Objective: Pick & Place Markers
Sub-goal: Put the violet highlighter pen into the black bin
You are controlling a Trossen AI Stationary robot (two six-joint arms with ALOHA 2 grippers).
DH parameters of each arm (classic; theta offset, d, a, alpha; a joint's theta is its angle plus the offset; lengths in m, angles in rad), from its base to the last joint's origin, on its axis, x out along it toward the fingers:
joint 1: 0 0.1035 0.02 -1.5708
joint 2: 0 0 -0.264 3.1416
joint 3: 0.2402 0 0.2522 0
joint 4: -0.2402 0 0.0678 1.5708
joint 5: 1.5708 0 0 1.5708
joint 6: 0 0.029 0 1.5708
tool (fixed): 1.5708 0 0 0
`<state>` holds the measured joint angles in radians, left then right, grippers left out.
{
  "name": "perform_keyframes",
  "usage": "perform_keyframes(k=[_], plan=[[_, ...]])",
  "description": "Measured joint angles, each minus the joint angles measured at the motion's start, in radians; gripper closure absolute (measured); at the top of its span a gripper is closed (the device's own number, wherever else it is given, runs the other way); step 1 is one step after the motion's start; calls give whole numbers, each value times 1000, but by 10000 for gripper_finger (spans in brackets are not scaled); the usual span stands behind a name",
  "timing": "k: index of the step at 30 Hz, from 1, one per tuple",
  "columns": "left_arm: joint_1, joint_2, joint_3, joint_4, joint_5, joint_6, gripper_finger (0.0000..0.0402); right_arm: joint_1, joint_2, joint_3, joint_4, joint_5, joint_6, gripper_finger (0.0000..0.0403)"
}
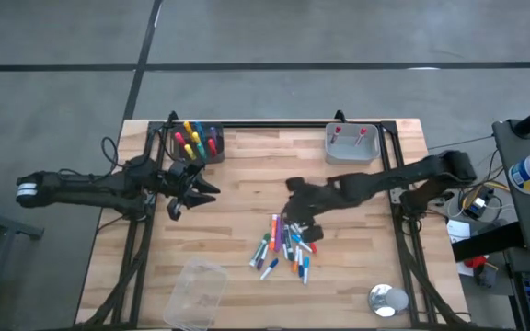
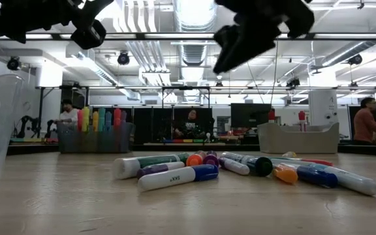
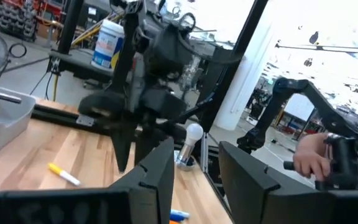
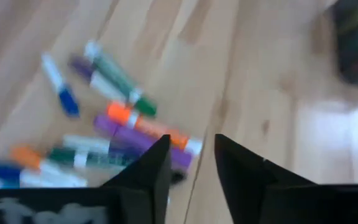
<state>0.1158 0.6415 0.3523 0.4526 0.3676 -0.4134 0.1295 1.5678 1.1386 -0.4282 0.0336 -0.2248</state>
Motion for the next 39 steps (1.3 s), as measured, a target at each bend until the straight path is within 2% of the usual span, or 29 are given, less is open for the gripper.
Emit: perform_keyframes(k=[5,14,22,29,33,39], plan=[[0,-8,0,-6,0,-8,282,0,135,147,-115,-15,-145,252],[0,-10,0,-5,1,-14,282,0,291,300,-242,-16,-404,272],[0,-10,0,-10,1,-11,282,-16,318,307,-248,-32,-508,277],[0,-10,0,-13,1,-13,282,-41,318,296,-249,-49,-529,271],[0,-10,0,-12,1,-14,282,-55,318,285,-235,-114,-539,276],[0,-10,0,-12,1,-23,282,-59,318,276,-234,-123,-530,280]])
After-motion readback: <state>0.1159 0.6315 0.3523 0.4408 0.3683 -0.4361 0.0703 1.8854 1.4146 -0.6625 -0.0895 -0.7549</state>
